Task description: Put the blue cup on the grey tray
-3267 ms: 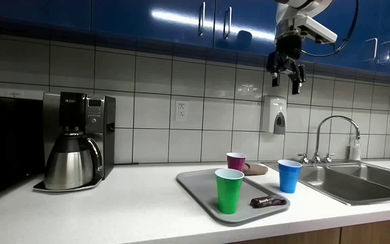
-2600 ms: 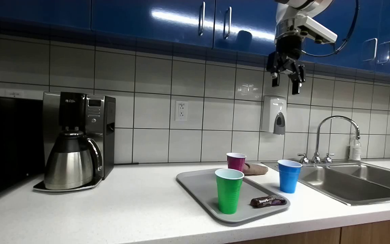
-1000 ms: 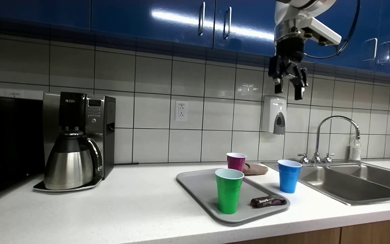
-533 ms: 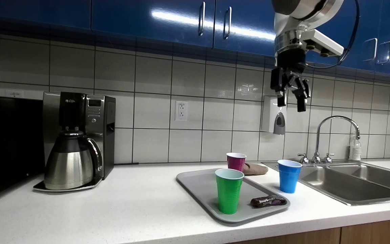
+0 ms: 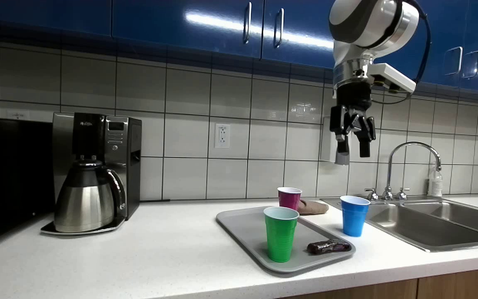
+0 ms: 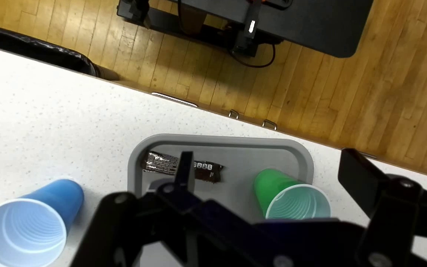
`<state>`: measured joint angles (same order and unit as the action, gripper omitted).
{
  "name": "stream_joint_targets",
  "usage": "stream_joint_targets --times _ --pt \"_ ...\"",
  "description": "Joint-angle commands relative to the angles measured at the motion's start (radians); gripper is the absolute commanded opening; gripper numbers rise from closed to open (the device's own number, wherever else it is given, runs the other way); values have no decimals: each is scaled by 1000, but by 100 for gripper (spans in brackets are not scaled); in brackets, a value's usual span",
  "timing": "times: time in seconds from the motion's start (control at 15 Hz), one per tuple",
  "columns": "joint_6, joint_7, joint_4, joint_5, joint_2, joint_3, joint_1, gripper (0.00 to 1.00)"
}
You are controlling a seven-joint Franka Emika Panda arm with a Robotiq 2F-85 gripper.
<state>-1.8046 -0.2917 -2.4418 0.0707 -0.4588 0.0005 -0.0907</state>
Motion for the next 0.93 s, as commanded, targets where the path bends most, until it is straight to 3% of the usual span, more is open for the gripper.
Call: stream_joint_targets --times 0.0,0.87 --pt "-74 -11 -17 -13 39 -1 -3 100" --pt "-309 45 -20 -21 208 6 15 100"
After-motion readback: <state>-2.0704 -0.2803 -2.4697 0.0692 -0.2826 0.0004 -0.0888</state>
